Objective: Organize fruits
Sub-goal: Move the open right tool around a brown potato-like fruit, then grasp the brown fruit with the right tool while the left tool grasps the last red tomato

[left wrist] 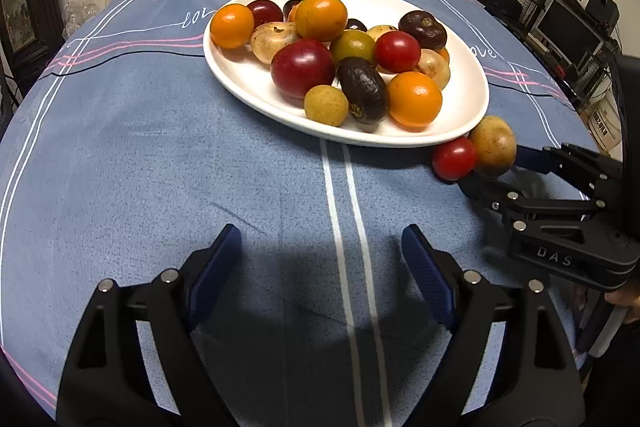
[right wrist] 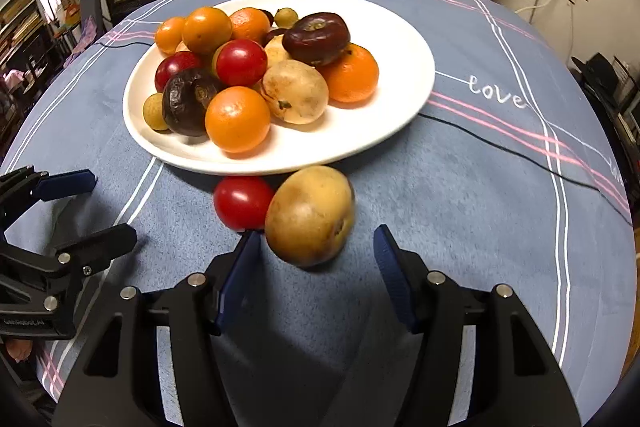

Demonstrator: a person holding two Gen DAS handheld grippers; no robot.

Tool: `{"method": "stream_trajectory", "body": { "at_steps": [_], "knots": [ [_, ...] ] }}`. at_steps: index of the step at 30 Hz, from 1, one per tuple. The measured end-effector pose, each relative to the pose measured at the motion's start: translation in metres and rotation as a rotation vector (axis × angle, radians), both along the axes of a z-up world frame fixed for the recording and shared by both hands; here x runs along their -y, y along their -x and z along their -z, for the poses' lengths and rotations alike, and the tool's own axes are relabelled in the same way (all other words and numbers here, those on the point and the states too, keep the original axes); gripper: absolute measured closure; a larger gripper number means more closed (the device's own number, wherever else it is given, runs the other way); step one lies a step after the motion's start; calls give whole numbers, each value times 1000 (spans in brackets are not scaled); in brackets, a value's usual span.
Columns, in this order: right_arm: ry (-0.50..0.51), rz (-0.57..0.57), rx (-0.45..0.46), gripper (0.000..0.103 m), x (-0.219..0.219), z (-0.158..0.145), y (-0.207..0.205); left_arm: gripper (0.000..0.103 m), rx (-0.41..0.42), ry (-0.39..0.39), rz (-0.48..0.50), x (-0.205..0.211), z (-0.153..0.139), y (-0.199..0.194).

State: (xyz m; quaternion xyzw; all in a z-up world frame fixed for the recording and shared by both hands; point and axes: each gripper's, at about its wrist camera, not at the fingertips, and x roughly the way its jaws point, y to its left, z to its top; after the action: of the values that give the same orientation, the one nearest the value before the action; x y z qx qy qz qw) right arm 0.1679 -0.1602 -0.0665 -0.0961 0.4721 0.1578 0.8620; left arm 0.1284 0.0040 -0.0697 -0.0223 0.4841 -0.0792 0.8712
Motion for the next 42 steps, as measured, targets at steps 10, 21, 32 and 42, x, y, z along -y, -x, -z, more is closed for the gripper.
{"method": "stream_trajectory", "body": {
  "at_steps": [10, 21, 32, 42],
  "knots": [
    [-84, -16, 8, 67, 14, -3, 7, 16, -2, -36, 29, 14, -1, 3],
    [-93, 35, 47, 63, 34, -13, 9, 16, 3, -59, 70, 34, -2, 7],
    [-109, 56, 14, 64, 20, -1, -23, 16, -2, -65, 67, 34, -2, 5],
    [-175, 110, 46, 64, 58, -14, 4, 16, -3, -73, 99, 53, -3, 0]
  ]
}}
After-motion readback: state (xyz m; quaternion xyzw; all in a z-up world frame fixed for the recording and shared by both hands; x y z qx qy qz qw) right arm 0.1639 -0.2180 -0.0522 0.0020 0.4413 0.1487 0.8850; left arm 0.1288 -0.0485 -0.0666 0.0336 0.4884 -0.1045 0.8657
